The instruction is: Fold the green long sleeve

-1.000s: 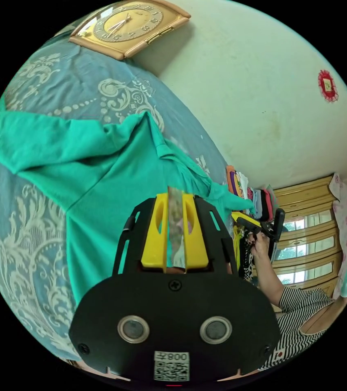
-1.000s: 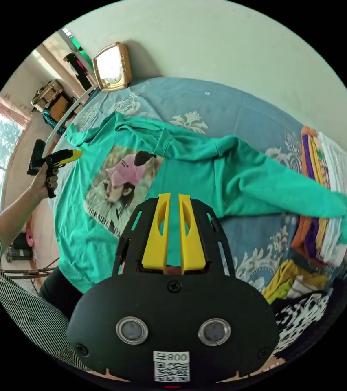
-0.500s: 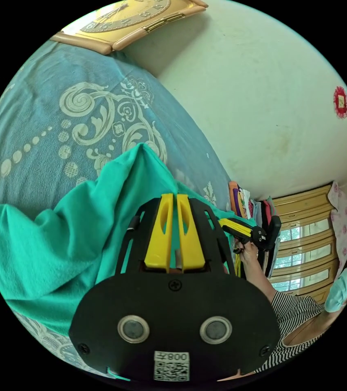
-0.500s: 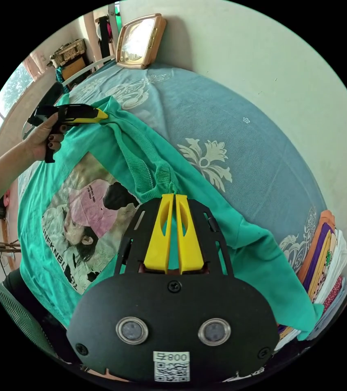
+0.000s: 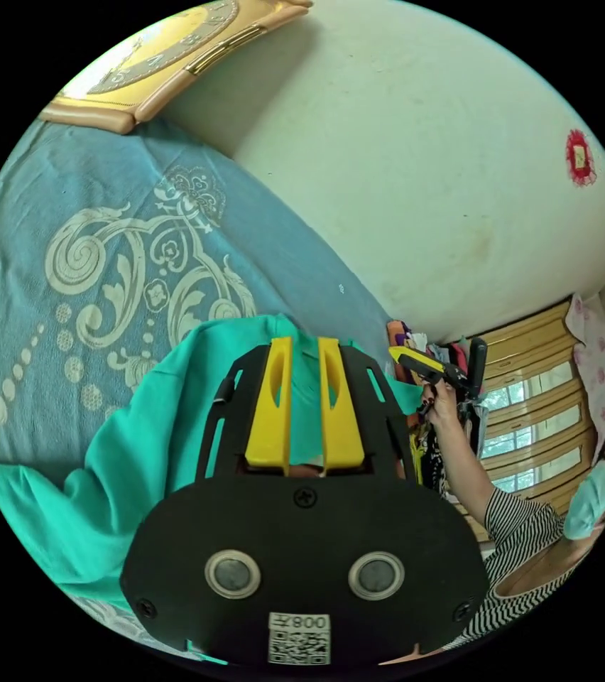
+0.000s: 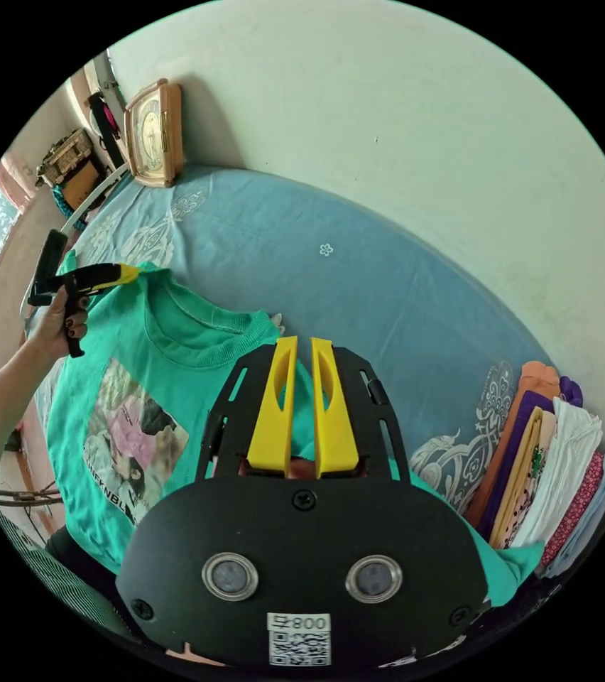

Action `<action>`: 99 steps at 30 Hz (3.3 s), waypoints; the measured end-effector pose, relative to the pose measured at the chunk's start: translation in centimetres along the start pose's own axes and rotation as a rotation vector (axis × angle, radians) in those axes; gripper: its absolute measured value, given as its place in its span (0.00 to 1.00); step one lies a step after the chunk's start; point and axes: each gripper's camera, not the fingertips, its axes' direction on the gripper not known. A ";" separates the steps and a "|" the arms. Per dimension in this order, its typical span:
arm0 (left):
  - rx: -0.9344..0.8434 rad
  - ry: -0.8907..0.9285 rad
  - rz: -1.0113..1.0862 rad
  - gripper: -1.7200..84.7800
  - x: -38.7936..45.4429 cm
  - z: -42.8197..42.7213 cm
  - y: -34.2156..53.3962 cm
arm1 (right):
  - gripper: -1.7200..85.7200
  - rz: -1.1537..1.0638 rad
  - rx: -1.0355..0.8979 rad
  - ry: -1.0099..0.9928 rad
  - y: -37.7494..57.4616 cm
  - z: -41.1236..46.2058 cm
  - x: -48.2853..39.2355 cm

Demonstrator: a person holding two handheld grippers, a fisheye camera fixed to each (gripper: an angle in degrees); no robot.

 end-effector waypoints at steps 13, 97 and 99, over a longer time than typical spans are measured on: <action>-0.080 -0.547 0.037 0.05 -1.8 -3.2 0.9 | 0.07 -0.060 -0.180 0.127 2.2 2.0 4.0; -0.325 -0.034 0.263 0.02 17.3 32.9 22.4 | 0.10 0.235 -0.226 0.465 24.6 -23.9 8.6; -0.328 -0.027 0.248 0.02 17.4 33.4 23.3 | 0.09 0.209 -0.238 0.471 24.4 -23.8 8.3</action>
